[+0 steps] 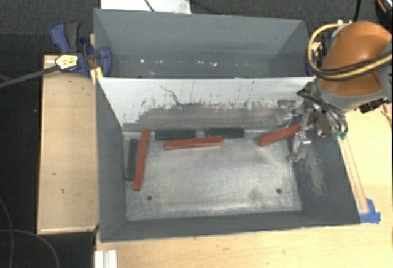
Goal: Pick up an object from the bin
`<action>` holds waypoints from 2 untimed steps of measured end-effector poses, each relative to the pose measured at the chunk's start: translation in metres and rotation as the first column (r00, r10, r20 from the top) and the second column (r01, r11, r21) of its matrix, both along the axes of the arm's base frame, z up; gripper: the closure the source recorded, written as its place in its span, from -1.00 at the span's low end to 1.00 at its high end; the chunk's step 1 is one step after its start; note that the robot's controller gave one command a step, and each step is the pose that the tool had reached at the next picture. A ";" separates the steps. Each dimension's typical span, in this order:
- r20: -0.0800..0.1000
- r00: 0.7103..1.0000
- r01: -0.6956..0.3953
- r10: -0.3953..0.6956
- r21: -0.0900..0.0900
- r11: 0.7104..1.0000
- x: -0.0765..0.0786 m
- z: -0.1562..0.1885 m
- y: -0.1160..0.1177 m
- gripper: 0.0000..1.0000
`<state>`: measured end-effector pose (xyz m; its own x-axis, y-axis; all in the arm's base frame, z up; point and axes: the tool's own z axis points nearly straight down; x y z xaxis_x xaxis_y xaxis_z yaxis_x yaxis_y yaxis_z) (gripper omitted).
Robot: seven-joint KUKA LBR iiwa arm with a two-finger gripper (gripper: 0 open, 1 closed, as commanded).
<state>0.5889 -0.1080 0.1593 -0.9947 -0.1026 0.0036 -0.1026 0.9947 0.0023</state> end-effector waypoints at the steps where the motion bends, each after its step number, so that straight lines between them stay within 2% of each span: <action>1: 0.003 0.978 0.206 -0.206 -0.002 0.978 -0.001 -0.021 -0.020 -1.00; 2: 0.000 0.982 0.190 -0.190 -0.001 0.982 0.001 -0.093 -0.013 -1.00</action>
Offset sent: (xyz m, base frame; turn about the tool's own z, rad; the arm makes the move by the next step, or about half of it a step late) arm -0.0008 -0.0195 -0.0207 0.2072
